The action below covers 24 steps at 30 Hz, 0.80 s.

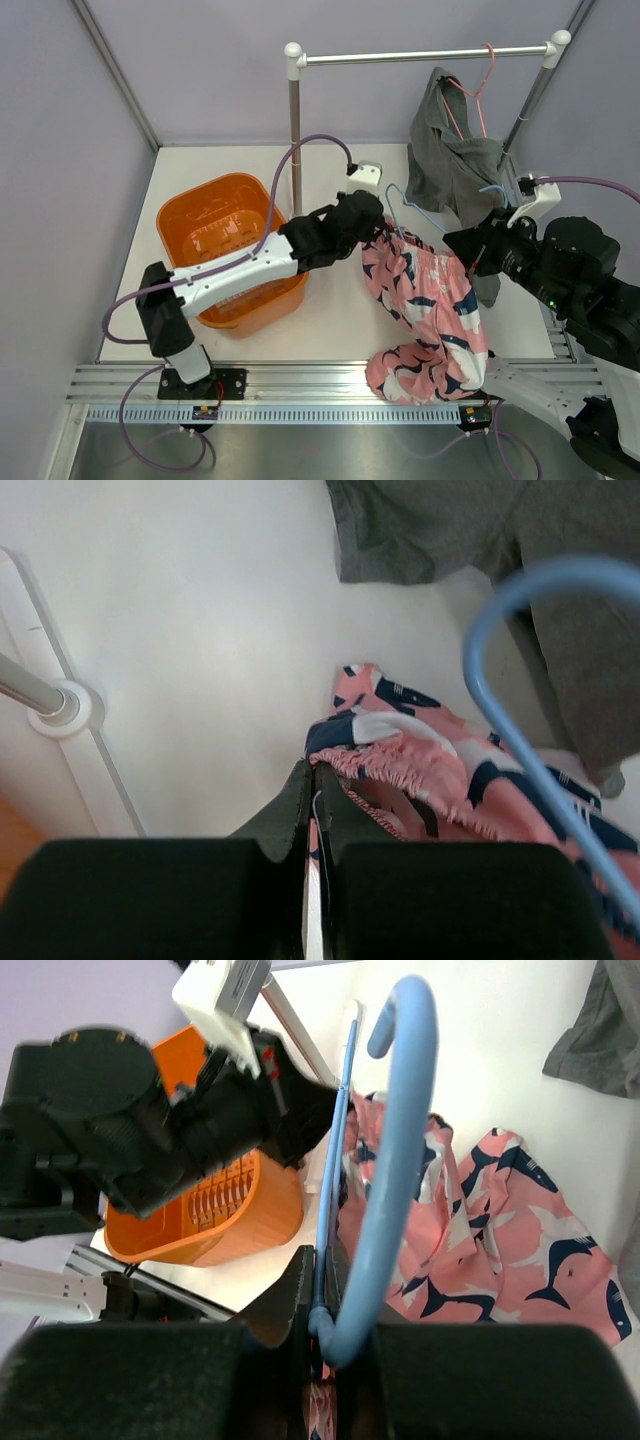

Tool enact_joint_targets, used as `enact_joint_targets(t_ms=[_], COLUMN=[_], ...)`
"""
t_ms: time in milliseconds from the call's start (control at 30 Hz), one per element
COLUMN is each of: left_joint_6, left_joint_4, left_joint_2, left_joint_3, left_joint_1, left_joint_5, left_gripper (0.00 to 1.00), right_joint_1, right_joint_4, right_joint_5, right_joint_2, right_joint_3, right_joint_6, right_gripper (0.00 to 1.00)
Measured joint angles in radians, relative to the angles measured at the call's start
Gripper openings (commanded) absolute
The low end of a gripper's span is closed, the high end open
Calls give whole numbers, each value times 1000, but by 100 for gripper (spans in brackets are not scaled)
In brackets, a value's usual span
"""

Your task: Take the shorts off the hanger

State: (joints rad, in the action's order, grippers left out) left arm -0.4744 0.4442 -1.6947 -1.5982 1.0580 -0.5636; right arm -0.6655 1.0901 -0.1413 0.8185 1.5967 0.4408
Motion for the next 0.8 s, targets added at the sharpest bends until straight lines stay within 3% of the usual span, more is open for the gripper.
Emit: enact_joint_targets(t_ms=[200,533,800], left_joint_6=[75,317,365], left_joint_4=[-37,-6,43], left_joint_2=[139,206,208], left_joint_3=[88,54,53], left_joint_1=[138,580,614], left_joint_5=[61,76,-31], left_gripper=[0,0,0], right_joint_1=[0,0,0], right_joint_4=[-29,-110,-129], right_joint_5=[-43,-124,-266], right_joint_2=[2,113,283], right_joint_3=[-18,-34,108], right_joint_6=[-8,-48,-114], right_gripper=[0,0,0])
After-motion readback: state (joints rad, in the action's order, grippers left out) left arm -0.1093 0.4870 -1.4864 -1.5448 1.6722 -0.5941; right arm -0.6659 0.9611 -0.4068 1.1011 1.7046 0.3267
